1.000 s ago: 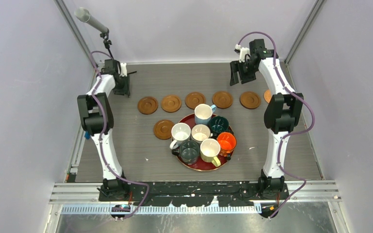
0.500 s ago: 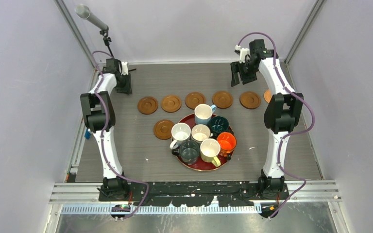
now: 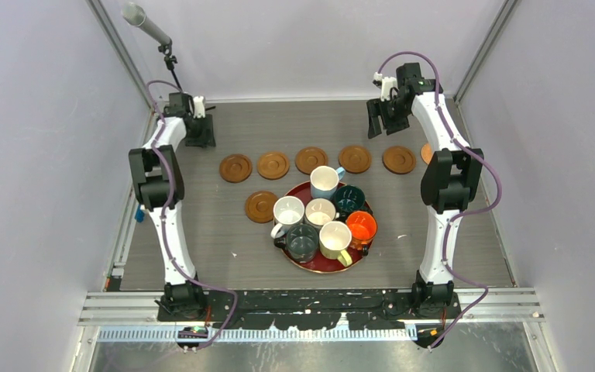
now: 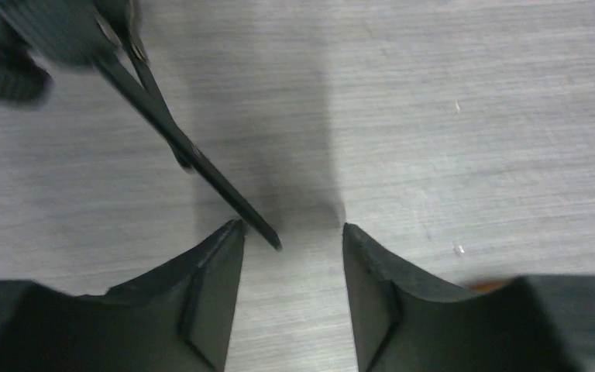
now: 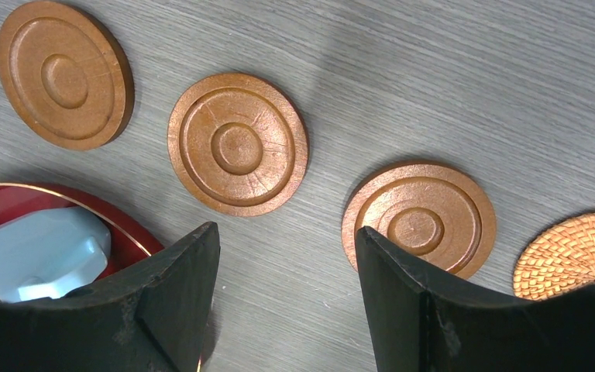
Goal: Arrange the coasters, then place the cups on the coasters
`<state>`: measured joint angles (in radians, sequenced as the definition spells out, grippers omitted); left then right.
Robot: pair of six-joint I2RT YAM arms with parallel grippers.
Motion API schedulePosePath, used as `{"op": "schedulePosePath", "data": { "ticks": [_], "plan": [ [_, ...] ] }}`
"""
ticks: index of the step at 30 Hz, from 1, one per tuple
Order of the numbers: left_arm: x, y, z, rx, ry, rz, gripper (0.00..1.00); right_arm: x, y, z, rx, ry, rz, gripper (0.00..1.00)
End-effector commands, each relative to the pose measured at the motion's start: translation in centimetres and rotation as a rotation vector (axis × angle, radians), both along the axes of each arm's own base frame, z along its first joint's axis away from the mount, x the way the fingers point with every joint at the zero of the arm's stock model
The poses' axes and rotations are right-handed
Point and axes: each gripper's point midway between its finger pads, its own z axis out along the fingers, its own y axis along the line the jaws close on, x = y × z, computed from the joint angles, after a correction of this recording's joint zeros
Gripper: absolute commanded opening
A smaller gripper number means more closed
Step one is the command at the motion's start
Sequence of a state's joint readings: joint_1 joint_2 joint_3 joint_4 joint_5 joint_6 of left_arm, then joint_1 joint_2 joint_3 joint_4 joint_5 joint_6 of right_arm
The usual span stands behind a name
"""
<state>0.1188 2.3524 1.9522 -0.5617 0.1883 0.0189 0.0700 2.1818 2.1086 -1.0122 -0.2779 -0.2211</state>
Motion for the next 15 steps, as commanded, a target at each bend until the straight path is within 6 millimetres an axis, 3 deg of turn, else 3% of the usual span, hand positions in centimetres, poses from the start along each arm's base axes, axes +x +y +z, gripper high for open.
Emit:
{"op": "schedulePosePath", "data": {
  "ticks": [1,8,10,15],
  "plan": [
    [-0.9,-2.0,6.8,-0.06,-0.151,-0.081,0.56,0.3,0.3,2.3,0.0,-0.058,0.021,0.69],
    [-6.8,-4.2,12.2,-0.077,-0.192,-0.231,0.65,0.1,0.9,2.6,0.019,-0.056,0.068,0.69],
    [-9.4,-5.7,12.8,-0.067,-0.178,-0.331,0.69,0.1,1.0,2.8,0.024,-0.059,0.075,0.69],
    [-15.5,-9.3,11.9,0.016,-0.147,-0.578,0.74,-0.2,1.3,2.8,0.042,-0.054,0.086,0.69]
  ]
}}
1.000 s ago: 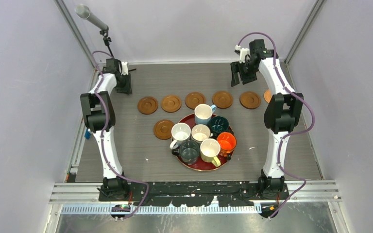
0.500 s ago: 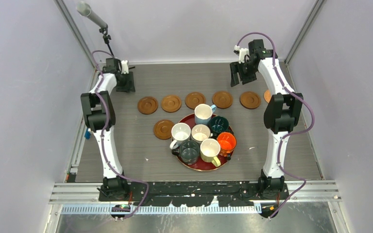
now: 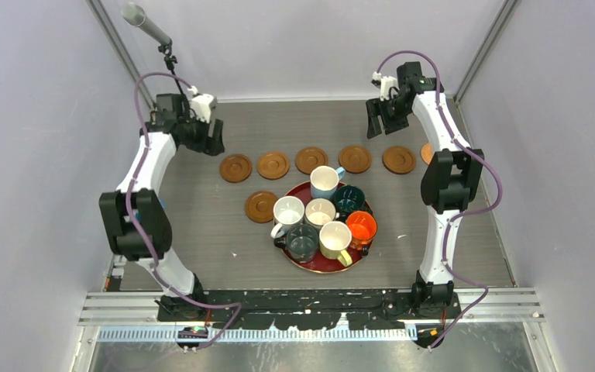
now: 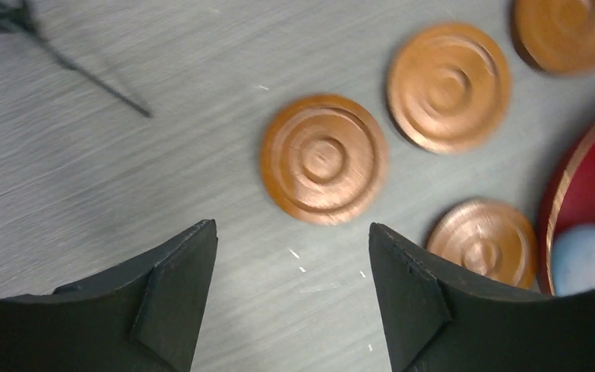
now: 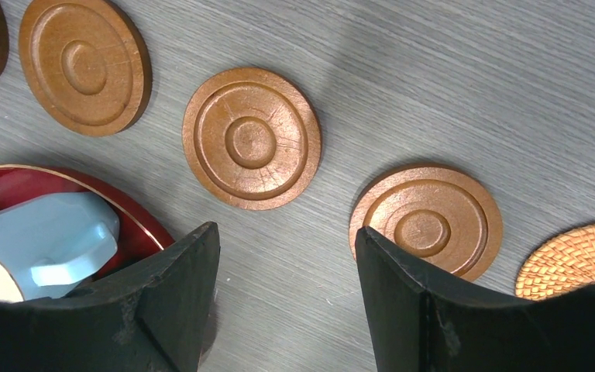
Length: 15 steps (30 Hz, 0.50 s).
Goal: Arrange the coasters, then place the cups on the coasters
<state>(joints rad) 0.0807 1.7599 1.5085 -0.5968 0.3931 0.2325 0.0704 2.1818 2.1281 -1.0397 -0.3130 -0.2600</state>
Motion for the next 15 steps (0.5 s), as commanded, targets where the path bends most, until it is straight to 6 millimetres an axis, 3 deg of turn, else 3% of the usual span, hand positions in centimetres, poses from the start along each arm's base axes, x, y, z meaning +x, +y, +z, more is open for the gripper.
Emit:
{"op": "schedulePosePath", "data": {
  "ticks": [1,7,12,15],
  "plan": [
    [-5.8,-5.0,-1.8,0.074,0.033,-0.305,0.74,0.0,0.9,2.3,0.031,-0.052,0.039,0.69],
    [-9.1,-10.6,-5.1,0.171,0.104,-0.503,0.74,-0.6,1.0,2.3,0.036,-0.044,0.047,0.69],
    [-9.6,-14.0,-8.0,0.253,0.119,-0.58,0.71,-1.3,0.7,2.5,0.029,-0.04,0.051,0.69],
    [-9.6,-14.9,-9.8,0.309,0.132,-0.595,0.7,-1.6,0.7,2.7,0.028,-0.043,0.051,0.69]
  ]
}}
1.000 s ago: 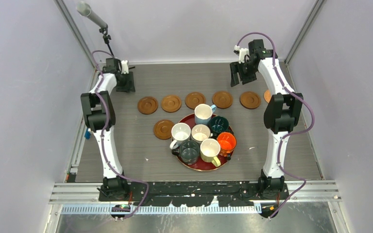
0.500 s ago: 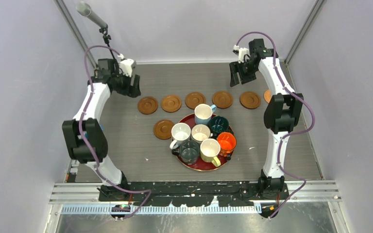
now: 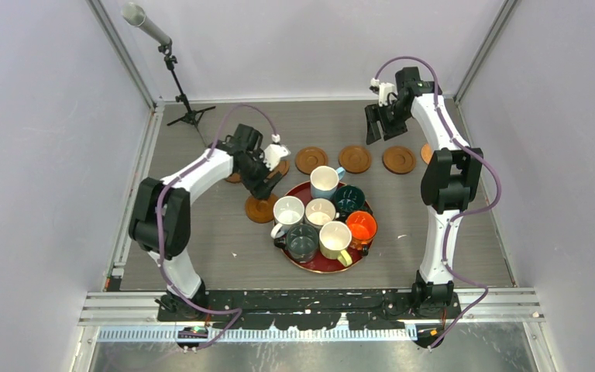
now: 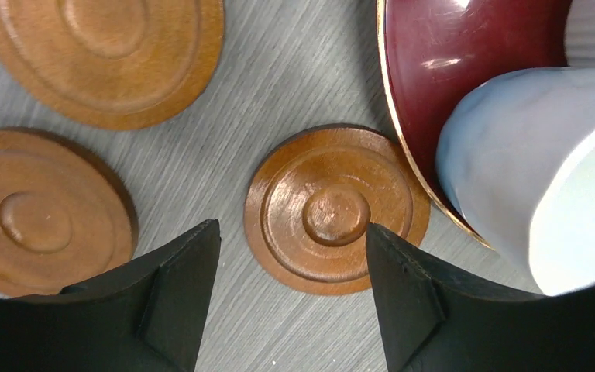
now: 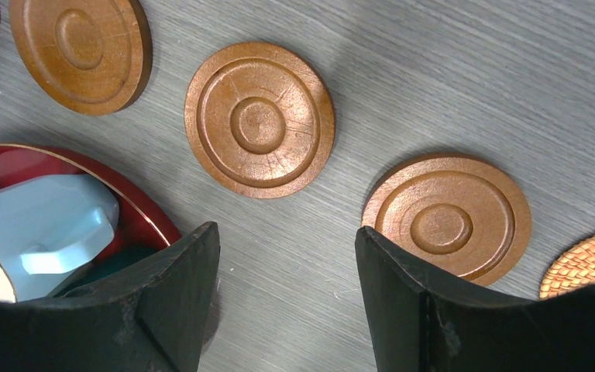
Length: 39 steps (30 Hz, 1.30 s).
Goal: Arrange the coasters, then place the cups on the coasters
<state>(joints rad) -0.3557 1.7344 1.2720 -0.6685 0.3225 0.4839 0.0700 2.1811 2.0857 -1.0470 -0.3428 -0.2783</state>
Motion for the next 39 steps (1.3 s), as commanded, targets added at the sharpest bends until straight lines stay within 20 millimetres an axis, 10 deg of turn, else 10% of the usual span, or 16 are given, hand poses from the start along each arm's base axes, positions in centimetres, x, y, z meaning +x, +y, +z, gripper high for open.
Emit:
{"op": "schedulePosePath", "data": {
  "ticks": [1,18,26,39],
  "plan": [
    [1.3,-0.4,-2.0,0.098,-0.064,-0.014,0.69,-0.5,0.3,4.1,0.013,-0.089,0.021,0.69],
    [-2.9,3.7,-6.4,0.303,0.013,-0.091,0.52,0.0,0.5,3.9,0.029,-0.08,-0.005,0.69],
    [-6.6,11.0,-6.2,0.346,0.094,0.012,0.43,-0.2,0.6,3.3,0.03,-0.065,0.0,0.69],
    [2.4,25.2,-5.9,0.366,0.083,0.471,0.43,0.4,0.7,2.9,0.042,-0.059,-0.017,0.69]
  ]
}}
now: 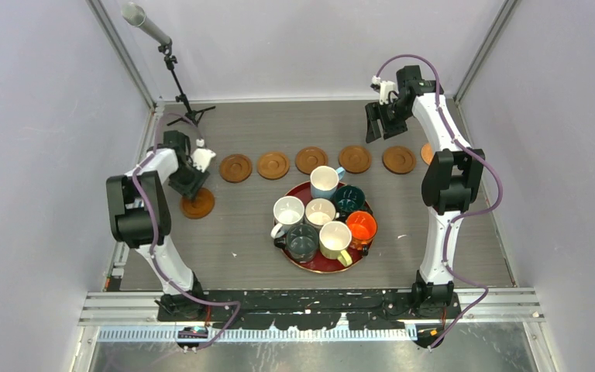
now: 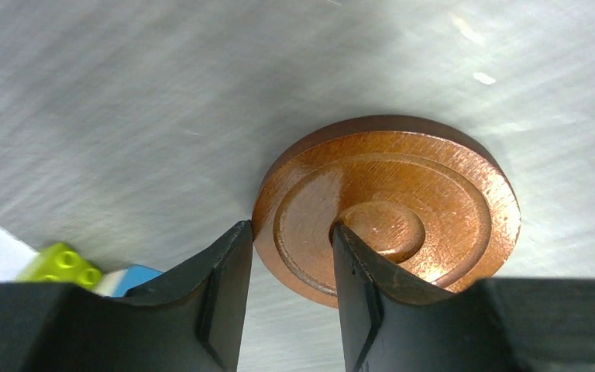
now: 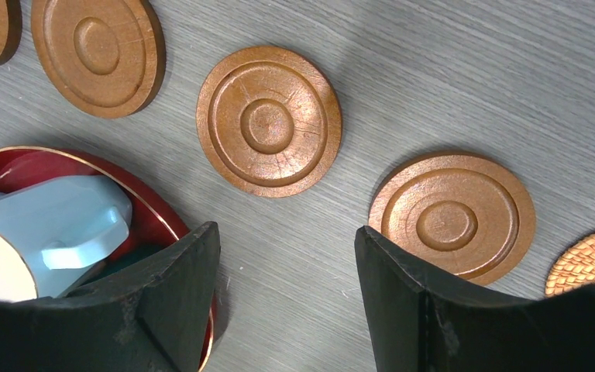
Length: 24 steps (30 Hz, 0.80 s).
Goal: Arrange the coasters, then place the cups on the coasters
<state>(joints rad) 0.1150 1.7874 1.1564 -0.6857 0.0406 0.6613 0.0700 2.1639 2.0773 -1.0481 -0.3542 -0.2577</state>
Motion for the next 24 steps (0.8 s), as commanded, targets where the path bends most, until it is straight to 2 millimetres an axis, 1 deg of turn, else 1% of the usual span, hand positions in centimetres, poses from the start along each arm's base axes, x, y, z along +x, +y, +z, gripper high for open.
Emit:
{"op": "schedulePosePath", "data": {
  "ticks": [1,3,6,7,9,12,15,19,24],
  "plan": [
    [4.1,3.2,-0.2,0.033,-0.05,0.085,0.42,0.7,0.5,2.3,0.022,-0.06,-0.005,0.69],
    [5.9,3.8,-0.1,0.031,-0.074,0.116,0.42,0.6,0.3,2.4,0.015,-0.063,-0.008,0.69],
    [8.5,4.2,0.4,0.022,-0.11,0.14,0.42,0.6,0.2,2.4,0.008,-0.064,-0.014,0.69],
    [8.9,4.2,0.1,0.016,-0.108,0.151,0.42,0.6,0.2,2.4,0.007,-0.065,-0.014,0.69],
    [10.4,4.4,0.4,0.008,-0.124,0.169,0.42,0.6,0.1,2.4,0.001,-0.065,-0.016,0.69],
    [11.7,4.3,0.2,-0.008,-0.128,0.187,0.42,0.7,-0.1,2.4,-0.006,-0.066,-0.02,0.69],
    [12.3,3.7,0.3,-0.041,-0.128,0.194,0.42,0.7,-0.2,2.4,-0.012,-0.069,-0.021,0.69],
    [12.5,2.9,0.5,-0.062,-0.129,0.189,0.42,0.7,-0.2,2.4,-0.014,-0.069,-0.018,0.69],
    [12.6,2.6,1.4,-0.079,-0.145,0.217,0.44,0.7,0.0,2.4,-0.005,-0.07,-0.013,0.69]
  ]
}}
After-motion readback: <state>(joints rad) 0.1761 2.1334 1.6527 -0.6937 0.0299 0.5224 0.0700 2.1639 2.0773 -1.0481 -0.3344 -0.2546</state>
